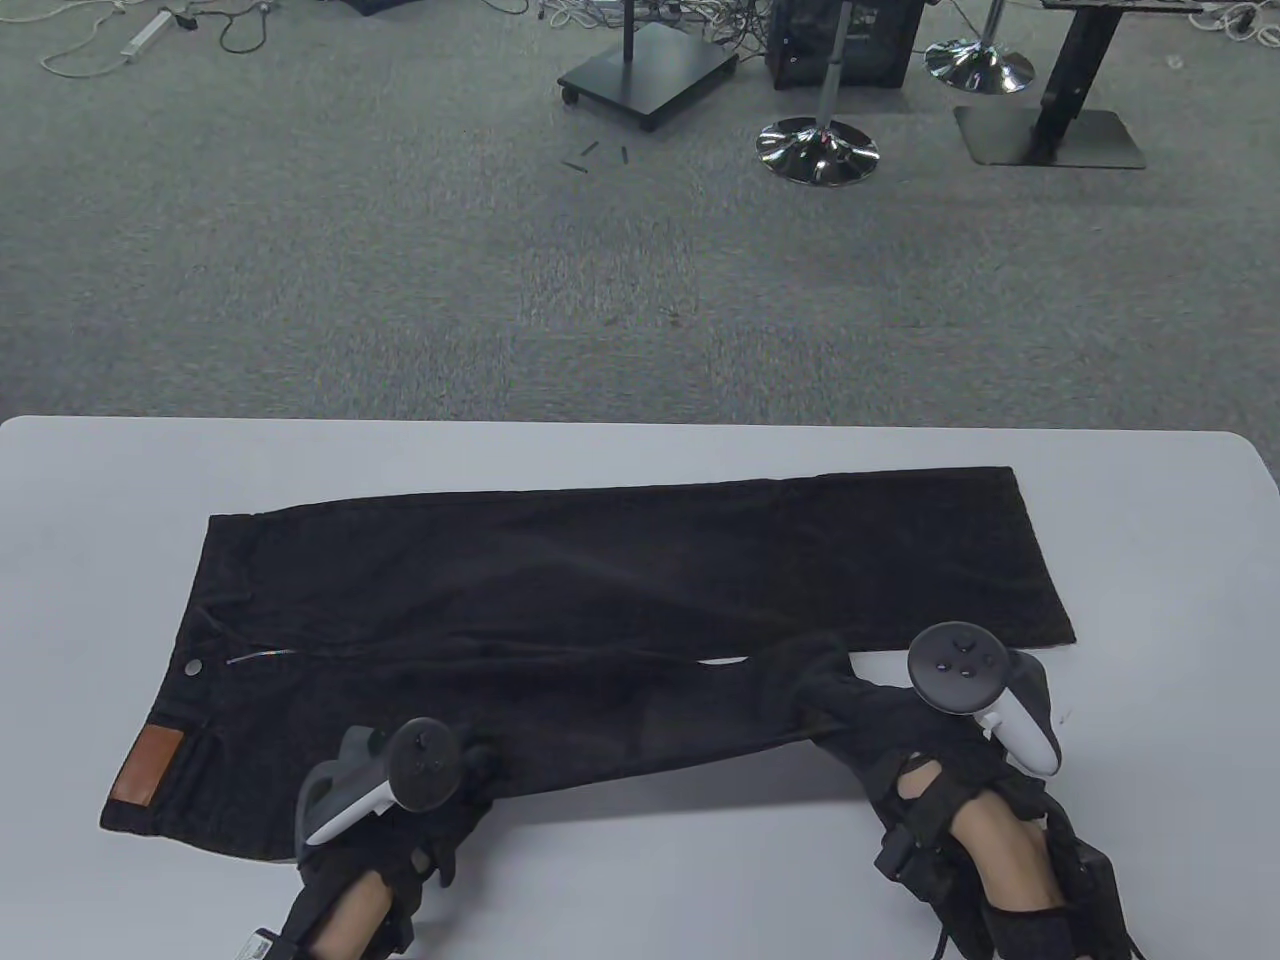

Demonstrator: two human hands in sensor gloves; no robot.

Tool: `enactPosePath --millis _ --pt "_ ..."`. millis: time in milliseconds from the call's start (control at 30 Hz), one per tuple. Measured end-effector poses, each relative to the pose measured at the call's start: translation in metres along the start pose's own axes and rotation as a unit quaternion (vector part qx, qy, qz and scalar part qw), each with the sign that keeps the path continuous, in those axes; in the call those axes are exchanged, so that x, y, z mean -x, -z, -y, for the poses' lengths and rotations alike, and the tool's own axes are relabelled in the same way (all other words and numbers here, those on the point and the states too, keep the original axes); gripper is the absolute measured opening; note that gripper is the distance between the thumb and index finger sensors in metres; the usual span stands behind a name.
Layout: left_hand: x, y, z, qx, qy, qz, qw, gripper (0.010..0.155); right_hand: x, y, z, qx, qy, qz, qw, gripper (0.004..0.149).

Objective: Fold trousers

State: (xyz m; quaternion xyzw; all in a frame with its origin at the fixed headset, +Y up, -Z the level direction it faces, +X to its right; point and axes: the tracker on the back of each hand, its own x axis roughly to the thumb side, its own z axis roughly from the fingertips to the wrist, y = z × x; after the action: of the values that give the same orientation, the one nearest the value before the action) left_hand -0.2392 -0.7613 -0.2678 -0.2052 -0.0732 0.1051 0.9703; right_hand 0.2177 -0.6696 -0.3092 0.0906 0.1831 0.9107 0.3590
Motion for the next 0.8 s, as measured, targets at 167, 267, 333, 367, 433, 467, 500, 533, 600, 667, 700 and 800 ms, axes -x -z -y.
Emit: enactPosePath --millis 167,267,333,367,433,467,500,533,600,667,700,800 --pt "0.043 -0.017 -0.005 -0.006 0.023 -0.088 0.996 0.063 0.000 0.003 0.005 -0.002 0.020 0.007 1.000 0.050" --pt "0.061 -0.023 -0.013 -0.015 0.028 -0.126 0.991 0.058 0.002 0.008 0.008 -0.007 0.042 0.008 0.999 0.049" --pt "0.068 -0.028 -0.023 -0.036 0.010 -0.135 0.990 0.053 0.004 0.010 0.011 -0.011 0.047 0.006 0.999 0.049" --pt "0.071 -0.031 -0.030 -0.054 -0.014 -0.132 0.990 0.052 0.005 0.011 0.012 -0.013 0.045 0.000 0.999 0.048" --pt "0.072 -0.038 -0.044 -0.091 -0.033 -0.128 0.987 0.051 0.007 0.010 0.016 -0.003 0.018 -0.017 1.000 0.048" --pt "0.073 -0.042 -0.055 -0.120 -0.029 -0.123 0.985 0.051 0.009 0.010 0.019 0.019 -0.014 -0.025 0.999 0.047" --pt "0.073 -0.047 -0.066 -0.154 -0.024 -0.122 0.980 0.051 0.013 0.011 0.022 0.047 -0.053 -0.033 0.997 0.048" --pt "0.073 -0.051 -0.074 -0.170 -0.024 -0.120 0.978 0.050 0.016 0.012 0.024 0.061 -0.074 -0.037 0.995 0.048" --pt "0.072 -0.058 -0.090 -0.206 -0.027 -0.112 0.972 0.050 0.027 0.014 0.027 0.080 -0.097 -0.057 0.990 0.048" --pt "0.070 -0.061 -0.103 -0.224 -0.023 -0.106 0.968 0.049 0.039 0.016 0.030 0.088 -0.093 -0.074 0.989 0.047" --pt "0.070 -0.062 -0.109 -0.233 -0.014 -0.107 0.966 0.049 0.044 0.017 0.033 0.091 -0.085 -0.080 0.989 0.046" --pt "0.072 -0.060 -0.119 -0.238 -0.009 -0.112 0.965 0.049 0.065 0.019 0.045 0.081 -0.014 -0.093 0.992 0.044"
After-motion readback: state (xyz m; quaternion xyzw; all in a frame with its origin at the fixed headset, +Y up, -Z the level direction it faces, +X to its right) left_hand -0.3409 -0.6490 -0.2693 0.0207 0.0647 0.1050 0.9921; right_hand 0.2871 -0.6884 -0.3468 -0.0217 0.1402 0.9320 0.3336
